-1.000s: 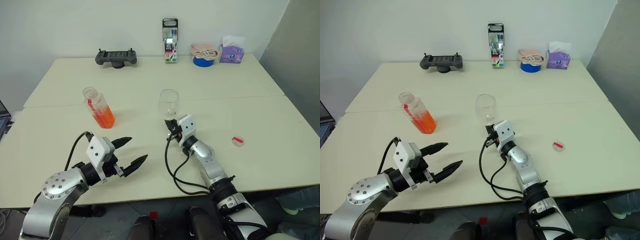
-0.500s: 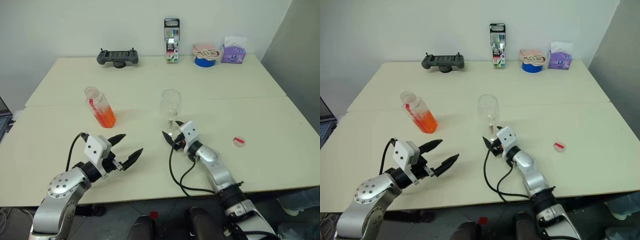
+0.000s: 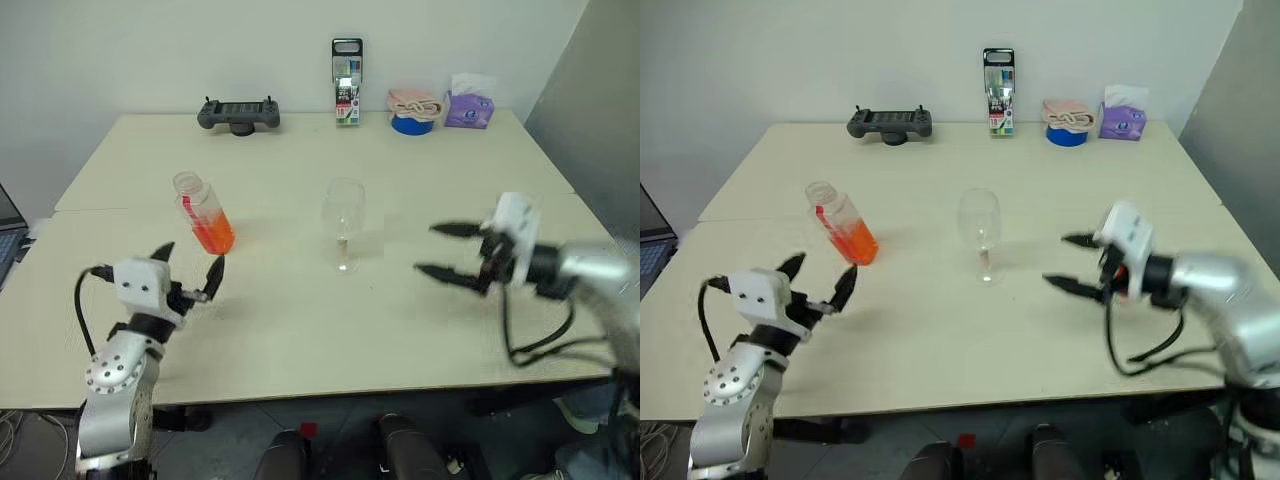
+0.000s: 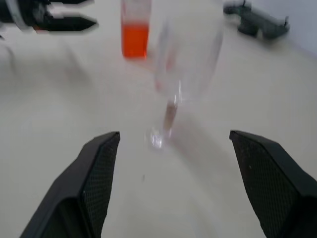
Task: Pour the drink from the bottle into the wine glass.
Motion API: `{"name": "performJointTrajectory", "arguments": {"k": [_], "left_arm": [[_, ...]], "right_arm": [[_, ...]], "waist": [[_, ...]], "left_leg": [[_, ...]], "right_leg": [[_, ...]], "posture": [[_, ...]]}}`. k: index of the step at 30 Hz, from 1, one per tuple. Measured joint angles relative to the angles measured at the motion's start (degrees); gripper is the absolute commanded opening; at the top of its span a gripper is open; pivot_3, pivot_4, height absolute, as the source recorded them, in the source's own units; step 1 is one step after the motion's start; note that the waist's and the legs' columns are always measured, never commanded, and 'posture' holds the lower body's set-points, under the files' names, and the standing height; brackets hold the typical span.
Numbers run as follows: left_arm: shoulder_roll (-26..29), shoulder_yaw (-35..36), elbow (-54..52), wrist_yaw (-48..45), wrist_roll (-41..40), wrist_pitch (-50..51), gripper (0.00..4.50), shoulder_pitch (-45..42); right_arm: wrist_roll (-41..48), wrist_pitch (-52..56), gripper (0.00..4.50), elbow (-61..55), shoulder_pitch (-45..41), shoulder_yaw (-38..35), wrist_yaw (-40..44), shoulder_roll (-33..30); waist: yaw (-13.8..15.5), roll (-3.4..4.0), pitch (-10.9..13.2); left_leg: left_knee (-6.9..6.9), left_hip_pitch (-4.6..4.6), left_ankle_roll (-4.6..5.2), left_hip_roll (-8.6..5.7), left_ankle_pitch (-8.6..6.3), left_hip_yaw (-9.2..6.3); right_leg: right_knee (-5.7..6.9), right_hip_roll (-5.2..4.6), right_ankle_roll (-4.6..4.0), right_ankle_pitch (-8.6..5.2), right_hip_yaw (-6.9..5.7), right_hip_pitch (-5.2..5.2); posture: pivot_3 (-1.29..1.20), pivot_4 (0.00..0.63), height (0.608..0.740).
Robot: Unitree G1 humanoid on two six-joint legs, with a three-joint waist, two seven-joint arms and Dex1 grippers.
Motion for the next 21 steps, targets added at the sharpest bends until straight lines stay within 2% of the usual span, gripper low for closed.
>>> {"name": "performJointTrajectory", "arguments": {"k": [3, 6, 21], "left_arm": [[1.48, 0.40, 2.85, 0.09, -0.01, 0.42, 4.44, -3.57], [2.55, 0.52, 6.85, 0.07, 0.05, 1.34, 4.44, -7.09], [4.26, -2.72, 23.41, -1.82, 1.46, -0.32, 4.44, -20.57]], "right_arm": [[5.05, 4.38, 3.77, 2.18, -9.53, 0.70, 0.60, 1.31], [6.86, 6.45, 3.77, 4.53, -14.17, 2.39, 0.37, 3.39], [5.48, 5.90, 3.77, 5.39, -15.43, 6.10, -0.66, 4.38]], "waist": [[0.07, -0.01, 0.00], [0.49, -0.04, -0.01], [0.77, -0.06, -0.01]], "left_leg": [[-0.02, -0.05, 0.01, 0.00, 0.00, 0.00], [0.03, -0.12, 0.00, -0.09, -0.01, 0.02], [0.06, -0.12, -0.01, -0.10, -0.01, 0.01]], "right_leg": [[-0.01, -0.01, 0.00, -0.01, 0.00, -0.06], [-0.04, -0.12, 0.03, -0.02, 0.02, -0.06], [-0.01, -0.15, 0.09, 0.00, 0.01, -0.07]], "posture": [[0.00, 0.150, 0.740], [0.00, 0.150, 0.740], [0.00, 0.150, 0.740]]}}
